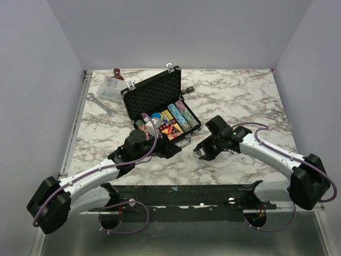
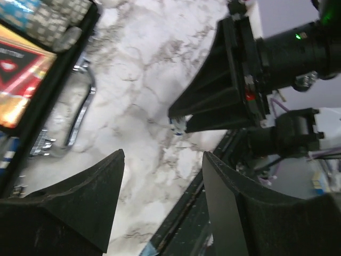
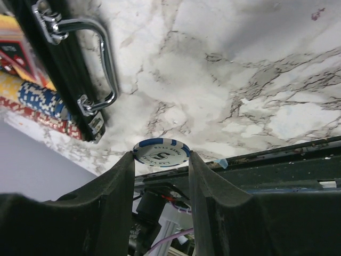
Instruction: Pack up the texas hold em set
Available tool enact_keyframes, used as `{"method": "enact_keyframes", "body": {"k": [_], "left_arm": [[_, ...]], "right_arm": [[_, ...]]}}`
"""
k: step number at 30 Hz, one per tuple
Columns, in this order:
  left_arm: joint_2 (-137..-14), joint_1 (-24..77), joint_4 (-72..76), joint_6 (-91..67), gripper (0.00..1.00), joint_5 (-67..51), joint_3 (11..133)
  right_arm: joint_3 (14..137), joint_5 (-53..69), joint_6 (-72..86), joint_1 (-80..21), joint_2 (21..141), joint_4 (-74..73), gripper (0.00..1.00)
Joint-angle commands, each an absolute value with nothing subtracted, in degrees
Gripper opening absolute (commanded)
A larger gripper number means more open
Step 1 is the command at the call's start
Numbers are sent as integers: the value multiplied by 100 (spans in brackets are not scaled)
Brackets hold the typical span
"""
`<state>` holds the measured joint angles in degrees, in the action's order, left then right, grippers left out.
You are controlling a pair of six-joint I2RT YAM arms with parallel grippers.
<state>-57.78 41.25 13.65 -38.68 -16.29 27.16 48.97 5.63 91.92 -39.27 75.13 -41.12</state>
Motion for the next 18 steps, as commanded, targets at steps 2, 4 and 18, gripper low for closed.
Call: {"method": "enact_keyframes", "body": {"k": [2,4,18], "left_arm": [[-5938,4512,3565,-4944,58,-1556,2164],[-6107,4616,3688,-5003,58,-1430,2159],[-7443,5022,3906,-5268,59,-1314,2725]], "right_arm": [[4734,390,9170,-3884,7160,-3870,1],[4680,418,9182,-3884,7069,-3784,1],[4639,360,9229,-3867,6539,-3595,1]]}}
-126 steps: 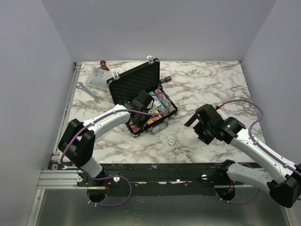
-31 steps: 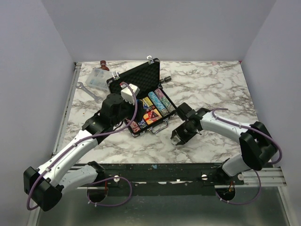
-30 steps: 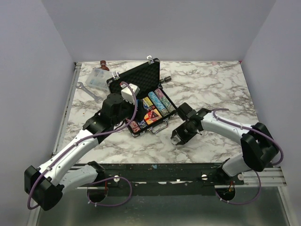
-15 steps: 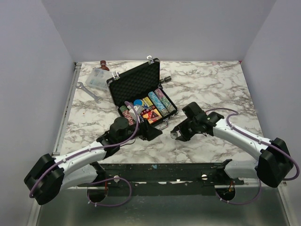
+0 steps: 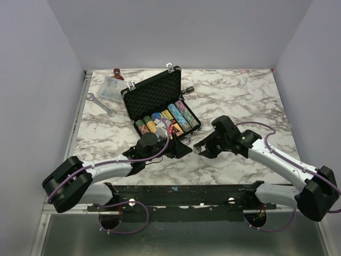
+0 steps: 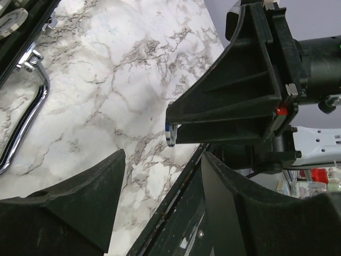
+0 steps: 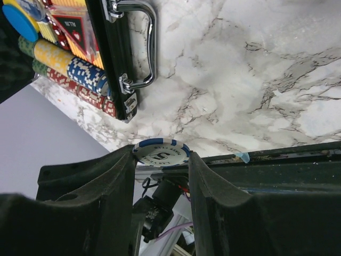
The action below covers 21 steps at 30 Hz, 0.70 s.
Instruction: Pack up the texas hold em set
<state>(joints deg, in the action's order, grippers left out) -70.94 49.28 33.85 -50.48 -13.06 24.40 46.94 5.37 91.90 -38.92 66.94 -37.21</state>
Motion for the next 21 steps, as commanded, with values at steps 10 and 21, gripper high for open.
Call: {"method": "enact_keyframes", "body": {"k": [10,21], "left_arm": [[-8227,5055,4517,-5571,37,-1684,2990],[-8560,5054,4412,-5542,0,-1842,3271]], "right_arm": [[4575,367,9290,-3867,6378,-3584,1],[4474,321,9286,-3867,6317,-3579,1]]}}
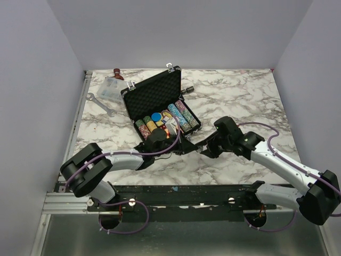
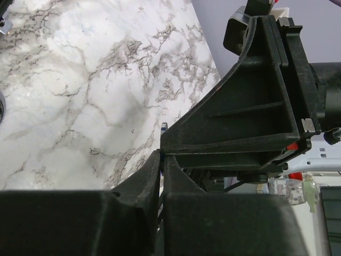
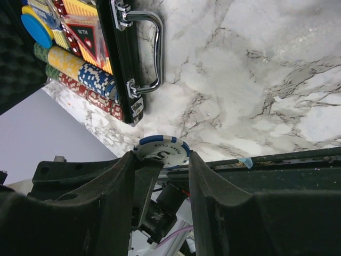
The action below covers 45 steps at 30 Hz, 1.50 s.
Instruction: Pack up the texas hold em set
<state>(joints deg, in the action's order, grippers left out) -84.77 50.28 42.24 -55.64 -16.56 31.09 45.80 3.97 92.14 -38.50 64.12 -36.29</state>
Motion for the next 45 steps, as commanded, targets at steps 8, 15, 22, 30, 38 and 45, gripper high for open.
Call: {"method": "enact_keyframes", "body": {"k": [8,15,22,30,38,45], "left_arm": [[-7882,5045,2665,-4099,0,-1500,3483],[-7469,4840,-783,-1983,0,-1499,4663],[-8012,4505,-4036,43,0,-605,6458],[-9316,4456,-4947,843,0,785,7424],[-9102,4465,-4259,932,0,1060,6803],[-9223,4465,-4263,924,0,831,6827]], "right_arm": [[4481,237,8921,-3863,6294,-3644,100],[4630,-351,8685,-3856,6100,-4073,100],[4554,-835,8756,-3849,5717,-4512,100],[4456,-982,8854,-3838,5305,-4768,100],[4260,-1057,9122,-3836,5097,-4854,100],[4210,-905,9125,-3841,5342,-4636,100]]}}
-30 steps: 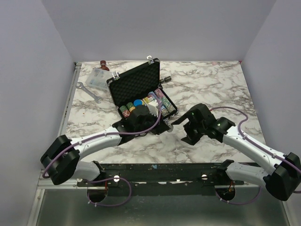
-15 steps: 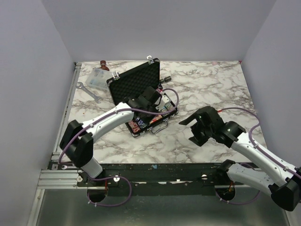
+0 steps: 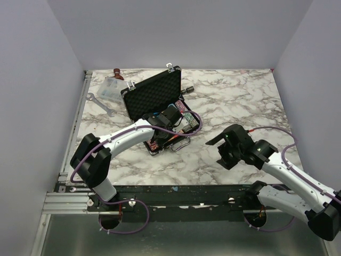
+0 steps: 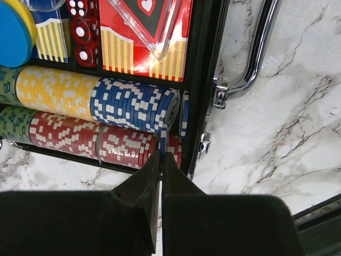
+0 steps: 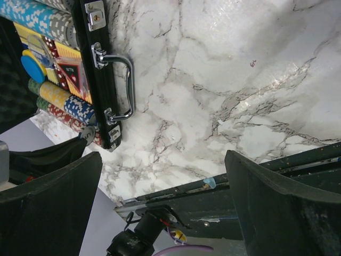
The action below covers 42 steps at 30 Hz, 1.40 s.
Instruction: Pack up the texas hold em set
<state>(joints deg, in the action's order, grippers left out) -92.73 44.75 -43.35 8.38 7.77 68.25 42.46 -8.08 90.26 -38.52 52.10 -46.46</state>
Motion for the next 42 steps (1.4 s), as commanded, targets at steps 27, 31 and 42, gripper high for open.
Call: {"method": "enact_keyframes", "body": {"k": [27,31,42], "left_arm": [[-5932,2309,-1375,-2044,70,396,5657],[-5615,1371,-789,-3039,78,3,5678],[-7239,-149,50,-4165,85,-2450,6532]], "right_arm": [[3863,-45,8250,-3832,5388,-3648,100],[4045,-39,7889,-3829,5341,-3684,100],[3937,-94,7954,-3832,4955,-3868,100]]}}
